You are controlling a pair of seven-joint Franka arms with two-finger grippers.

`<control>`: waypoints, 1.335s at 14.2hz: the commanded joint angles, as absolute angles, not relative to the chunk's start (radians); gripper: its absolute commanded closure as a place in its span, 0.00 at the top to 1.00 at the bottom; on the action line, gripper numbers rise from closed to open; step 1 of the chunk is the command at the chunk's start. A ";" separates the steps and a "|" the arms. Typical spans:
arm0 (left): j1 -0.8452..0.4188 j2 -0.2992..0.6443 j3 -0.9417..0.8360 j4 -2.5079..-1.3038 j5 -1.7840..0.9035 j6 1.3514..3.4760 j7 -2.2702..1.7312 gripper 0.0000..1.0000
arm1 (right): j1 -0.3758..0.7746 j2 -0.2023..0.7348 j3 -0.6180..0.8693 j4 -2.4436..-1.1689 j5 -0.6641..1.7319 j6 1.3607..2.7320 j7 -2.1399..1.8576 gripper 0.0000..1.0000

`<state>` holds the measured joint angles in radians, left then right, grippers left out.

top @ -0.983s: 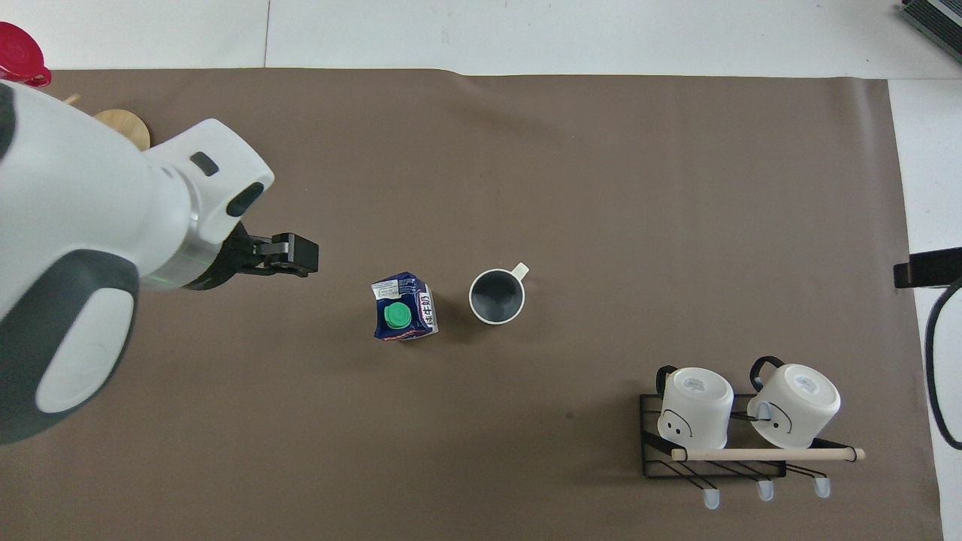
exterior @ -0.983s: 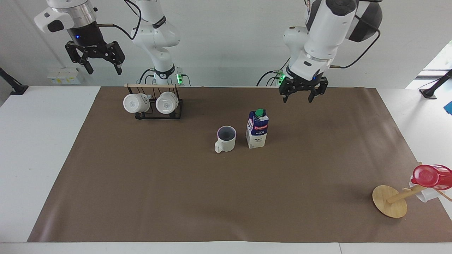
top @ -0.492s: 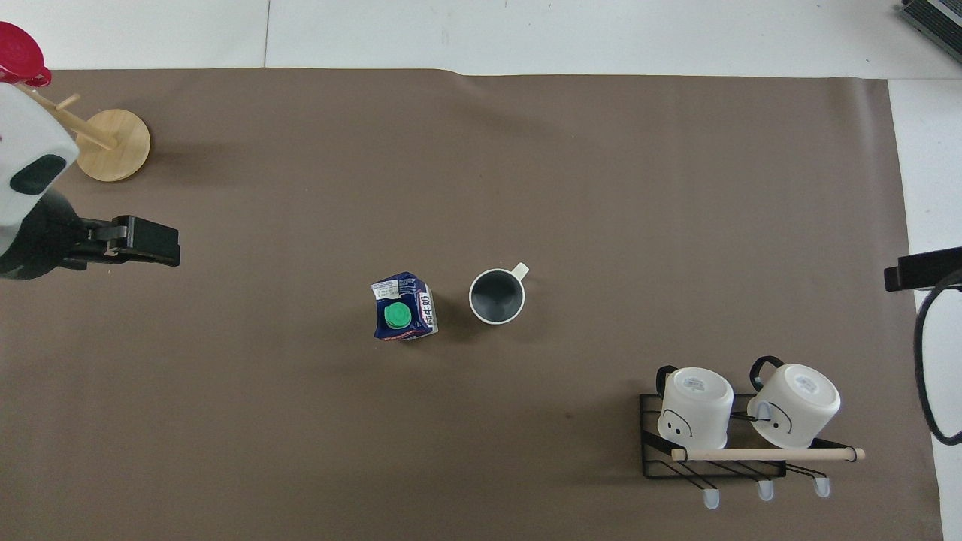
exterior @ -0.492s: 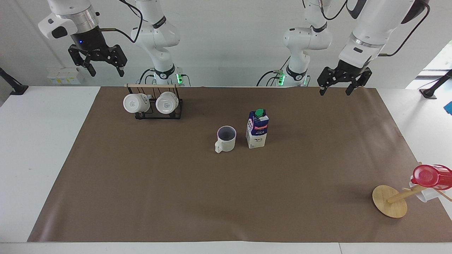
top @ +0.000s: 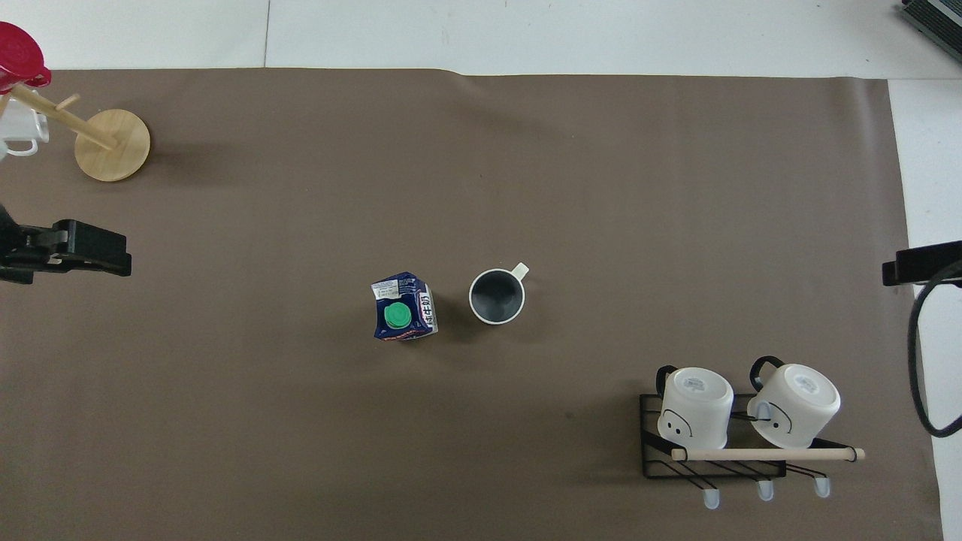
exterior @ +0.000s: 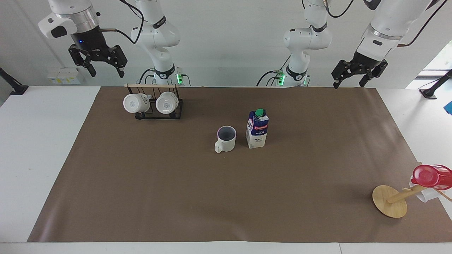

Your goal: Place cup and milk on table

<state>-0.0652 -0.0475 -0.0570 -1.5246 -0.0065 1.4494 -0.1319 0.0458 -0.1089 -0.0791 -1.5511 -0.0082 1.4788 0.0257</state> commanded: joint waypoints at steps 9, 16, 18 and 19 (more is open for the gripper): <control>-0.026 -0.041 -0.060 -1.503 0.005 1.420 -0.092 1.00 | 0.040 -0.124 -0.074 -1.580 -0.005 1.489 0.038 1.00; -0.020 -0.043 -0.060 -1.508 0.005 1.419 -0.089 1.00 | 0.037 -0.124 -0.074 -1.580 -0.005 1.489 0.038 1.00; -0.021 -0.044 -0.061 -1.508 0.011 1.417 -0.090 1.00 | 0.035 -0.124 -0.074 -1.580 -0.005 1.489 0.038 1.00; -0.023 -0.043 -0.061 -1.508 0.012 1.416 -0.091 1.00 | 0.035 -0.124 -0.074 -1.580 -0.005 1.489 0.038 1.00</control>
<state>-0.0320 -0.0475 -0.0522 -1.5240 -0.0056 1.4392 -0.1021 0.0454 -0.1089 -0.0794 -1.5591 -0.0082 1.4788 0.0259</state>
